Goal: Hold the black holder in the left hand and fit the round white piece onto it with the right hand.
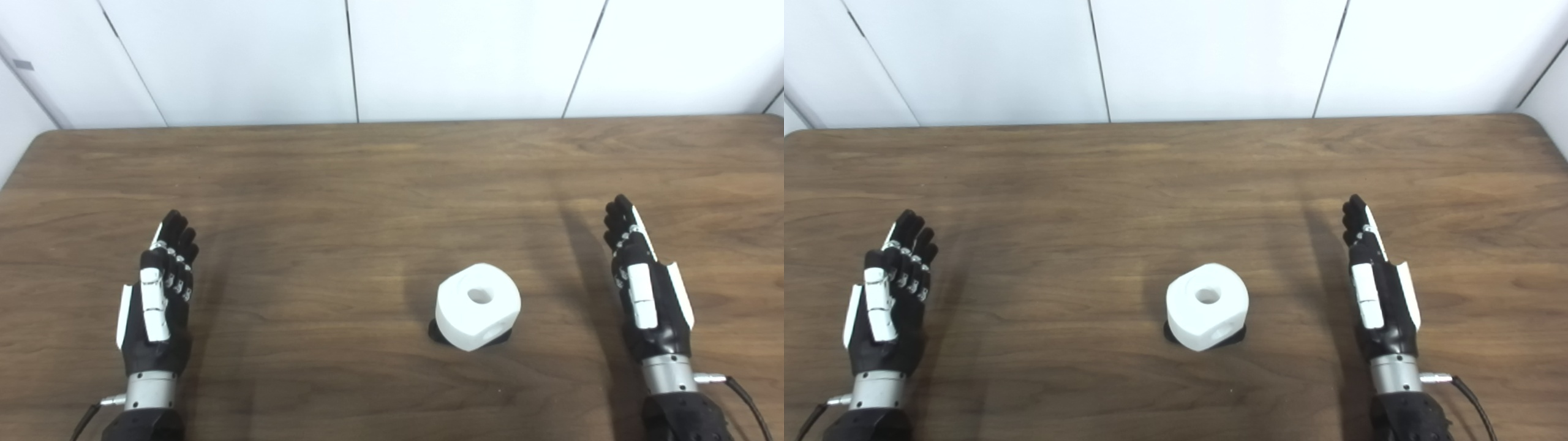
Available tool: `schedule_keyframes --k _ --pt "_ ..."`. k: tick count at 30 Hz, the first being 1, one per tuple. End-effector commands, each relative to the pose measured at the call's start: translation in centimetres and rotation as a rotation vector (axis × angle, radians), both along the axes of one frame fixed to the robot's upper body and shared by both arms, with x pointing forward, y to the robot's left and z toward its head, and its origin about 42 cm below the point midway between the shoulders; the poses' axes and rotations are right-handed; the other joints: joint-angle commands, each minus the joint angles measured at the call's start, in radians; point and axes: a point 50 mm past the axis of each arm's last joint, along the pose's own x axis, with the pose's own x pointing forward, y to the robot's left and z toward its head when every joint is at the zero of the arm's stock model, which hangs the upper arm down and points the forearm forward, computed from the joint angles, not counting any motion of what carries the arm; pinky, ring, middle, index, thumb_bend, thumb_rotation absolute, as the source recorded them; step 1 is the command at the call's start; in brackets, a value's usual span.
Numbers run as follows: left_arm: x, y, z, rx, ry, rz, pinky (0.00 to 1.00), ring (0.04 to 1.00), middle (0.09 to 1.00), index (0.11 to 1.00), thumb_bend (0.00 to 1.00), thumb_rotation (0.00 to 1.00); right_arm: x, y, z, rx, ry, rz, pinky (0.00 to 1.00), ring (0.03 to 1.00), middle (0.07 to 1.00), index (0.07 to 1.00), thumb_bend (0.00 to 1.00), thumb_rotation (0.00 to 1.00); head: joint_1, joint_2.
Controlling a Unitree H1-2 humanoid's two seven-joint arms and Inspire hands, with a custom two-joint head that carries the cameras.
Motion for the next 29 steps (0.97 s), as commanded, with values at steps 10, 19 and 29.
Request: schedule_keyframes --k 10,19,29 --pt "-0.47 0.84 -0.70 0.061 0.031 0.015 1.00 0.994 0.991 0.986 0.60 1.00 -0.72 1.17 -0.82 0.016 0.008 -0.013 1.00 0.988 0.968 0.952 0.59 0.97 -0.025 -0.001" --pt "-0.55 0.99 -0.75 0.063 0.020 0.013 1.00 0.984 0.990 0.978 0.61 1.00 -0.68 1.20 -0.83 0.060 -0.016 -0.026 1.00 0.976 0.960 0.948 0.59 0.99 -0.032 0.010" --pt "-0.27 0.59 -0.73 0.057 0.001 0.016 1.00 0.993 0.973 0.952 0.60 1.00 -0.85 1.20 -0.87 0.034 -0.001 -0.022 1.00 0.971 0.956 0.942 0.58 1.00 -0.041 0.028"
